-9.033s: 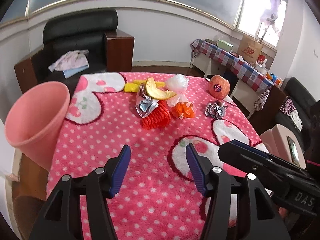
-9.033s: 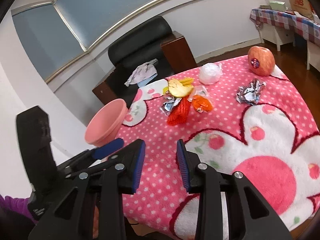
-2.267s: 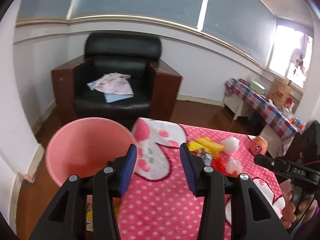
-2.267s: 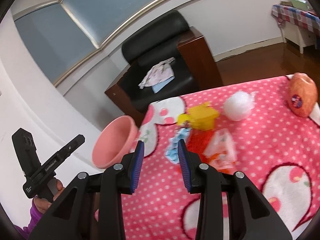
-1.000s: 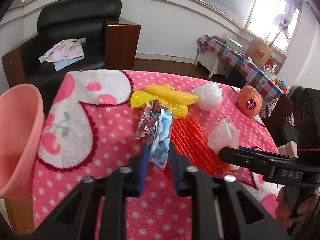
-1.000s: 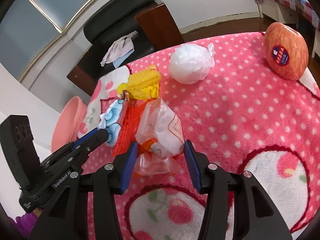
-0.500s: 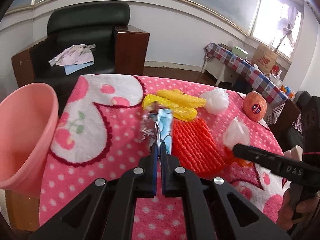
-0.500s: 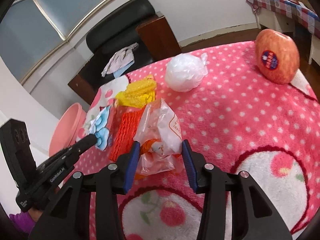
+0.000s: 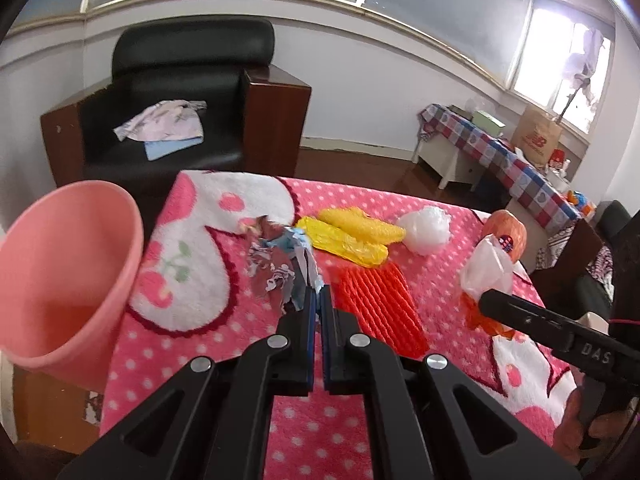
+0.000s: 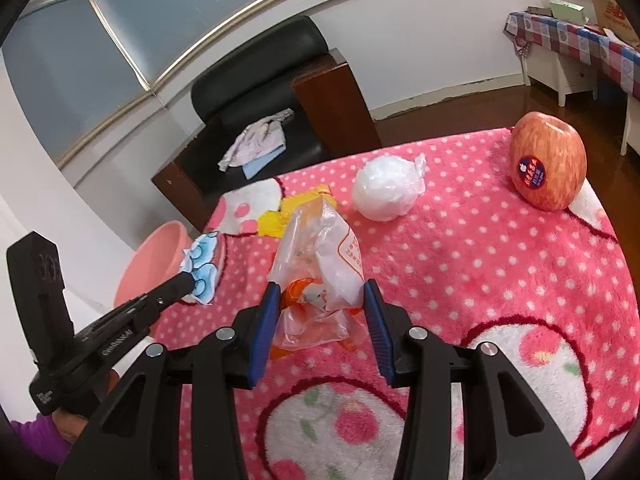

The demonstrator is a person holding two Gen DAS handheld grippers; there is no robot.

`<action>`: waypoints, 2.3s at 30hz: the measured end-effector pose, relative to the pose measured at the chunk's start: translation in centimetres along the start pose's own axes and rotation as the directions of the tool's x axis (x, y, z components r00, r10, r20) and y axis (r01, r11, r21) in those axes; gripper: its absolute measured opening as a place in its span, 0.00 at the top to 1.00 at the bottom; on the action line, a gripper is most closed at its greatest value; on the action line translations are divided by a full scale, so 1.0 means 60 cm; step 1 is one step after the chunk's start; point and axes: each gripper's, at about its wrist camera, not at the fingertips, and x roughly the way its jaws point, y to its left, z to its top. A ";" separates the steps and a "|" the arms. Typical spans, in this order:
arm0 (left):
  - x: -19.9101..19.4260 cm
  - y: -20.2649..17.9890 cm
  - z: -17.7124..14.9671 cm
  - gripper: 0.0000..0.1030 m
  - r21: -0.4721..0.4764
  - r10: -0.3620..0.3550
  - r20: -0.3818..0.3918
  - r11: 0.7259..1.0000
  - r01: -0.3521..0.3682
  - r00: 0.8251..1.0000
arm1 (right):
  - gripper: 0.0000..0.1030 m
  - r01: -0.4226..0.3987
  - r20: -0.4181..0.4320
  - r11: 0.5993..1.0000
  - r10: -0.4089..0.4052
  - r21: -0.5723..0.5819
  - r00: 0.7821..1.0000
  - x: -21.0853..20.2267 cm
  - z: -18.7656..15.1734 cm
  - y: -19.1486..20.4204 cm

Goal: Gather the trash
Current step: 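Carry both items over the pink bucket and open both tools to drop them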

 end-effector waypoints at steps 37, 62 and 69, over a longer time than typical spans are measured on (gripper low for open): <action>-0.166 0.064 0.008 0.98 -0.047 0.198 0.159 0.980 -0.193 0.967 | 0.58 -0.114 0.110 0.993 0.118 -0.036 0.987 -0.063 -0.003 0.129; -0.122 0.319 0.020 0.98 -0.204 0.353 0.093 0.922 -0.330 0.931 | 0.58 -0.264 -0.100 0.947 0.249 -0.185 0.963 0.178 0.034 0.381; -0.098 0.354 0.005 0.98 -0.214 0.354 0.054 0.918 -0.335 0.934 | 0.58 -0.254 -0.173 0.948 0.222 -0.192 0.959 0.240 0.020 0.405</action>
